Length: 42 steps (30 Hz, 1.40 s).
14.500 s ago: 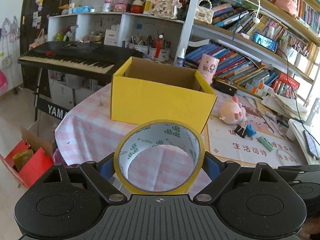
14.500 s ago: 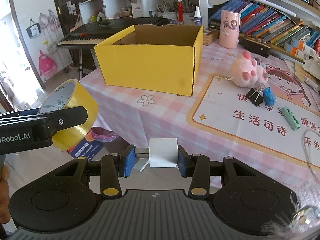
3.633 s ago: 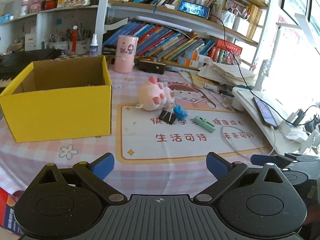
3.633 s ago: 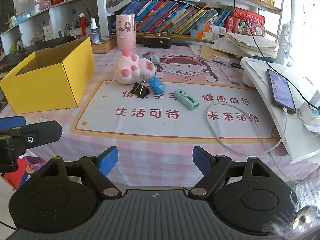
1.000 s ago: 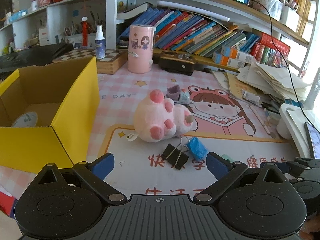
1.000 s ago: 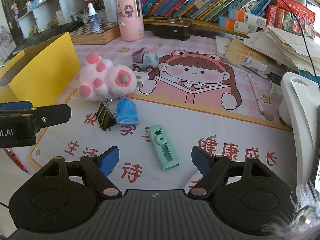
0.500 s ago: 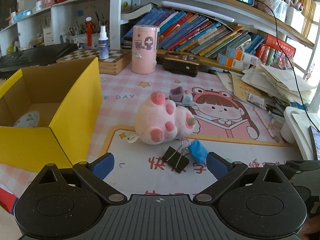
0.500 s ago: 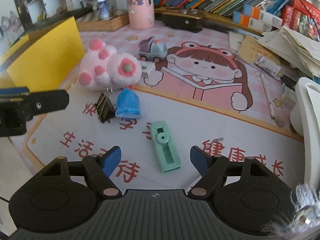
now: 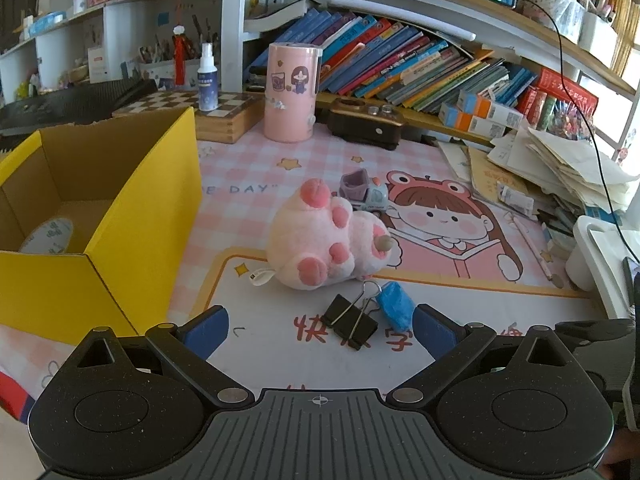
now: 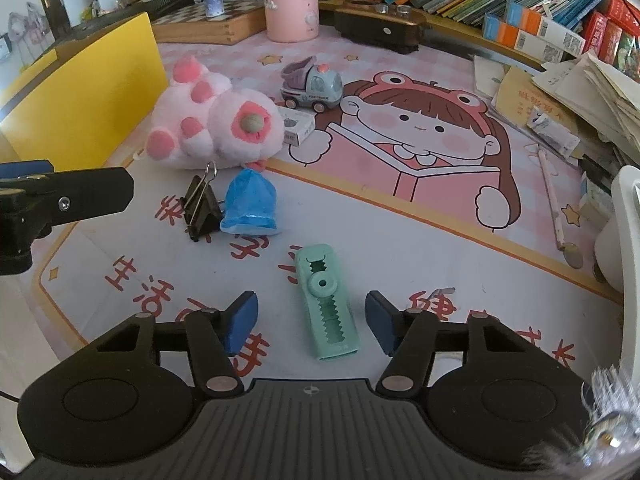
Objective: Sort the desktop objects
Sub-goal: 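Lower the right gripper onto the mint green object and close it, then grasp the black binder clip with the left gripper while the right gripper holds the green object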
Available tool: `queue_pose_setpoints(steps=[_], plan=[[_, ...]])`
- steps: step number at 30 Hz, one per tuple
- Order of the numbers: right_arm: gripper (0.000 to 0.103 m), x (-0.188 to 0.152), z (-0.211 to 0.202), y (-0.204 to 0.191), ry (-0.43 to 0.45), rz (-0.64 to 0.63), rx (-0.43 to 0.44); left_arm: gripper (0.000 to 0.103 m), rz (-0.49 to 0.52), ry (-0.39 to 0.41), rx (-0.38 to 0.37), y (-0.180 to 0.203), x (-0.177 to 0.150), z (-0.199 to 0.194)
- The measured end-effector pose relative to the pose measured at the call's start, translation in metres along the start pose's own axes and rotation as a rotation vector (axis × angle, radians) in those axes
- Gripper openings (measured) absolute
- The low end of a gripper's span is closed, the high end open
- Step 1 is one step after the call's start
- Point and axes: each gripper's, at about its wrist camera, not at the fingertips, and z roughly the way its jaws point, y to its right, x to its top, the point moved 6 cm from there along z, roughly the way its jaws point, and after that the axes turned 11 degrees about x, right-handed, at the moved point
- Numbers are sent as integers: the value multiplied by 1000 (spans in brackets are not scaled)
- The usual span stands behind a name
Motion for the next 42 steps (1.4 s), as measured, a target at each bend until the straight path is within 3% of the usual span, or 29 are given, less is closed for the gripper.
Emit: queue_pose_setpoints(steps=[7,10,12,27,36,42], plan=[[49,2,4,1,-1,-23,-5,100,2,-8,-1,2,1,3],[37,3,4,0,4,-47,-6,100,1,-16,-6,3,0,6],[23,3,3,-1,9,-64,-2,100,-3,-23,-11,4,-1,9],[23,12,-29,14,130,-16,-27,98,15,-66,-64,18,-6,29],[23,8,-32,24,129,11,-46,98,75,-83,-52,29,-9,52],[23,10,-30,27,124,16,-50,86,152,-68,-47,35,-8,65]])
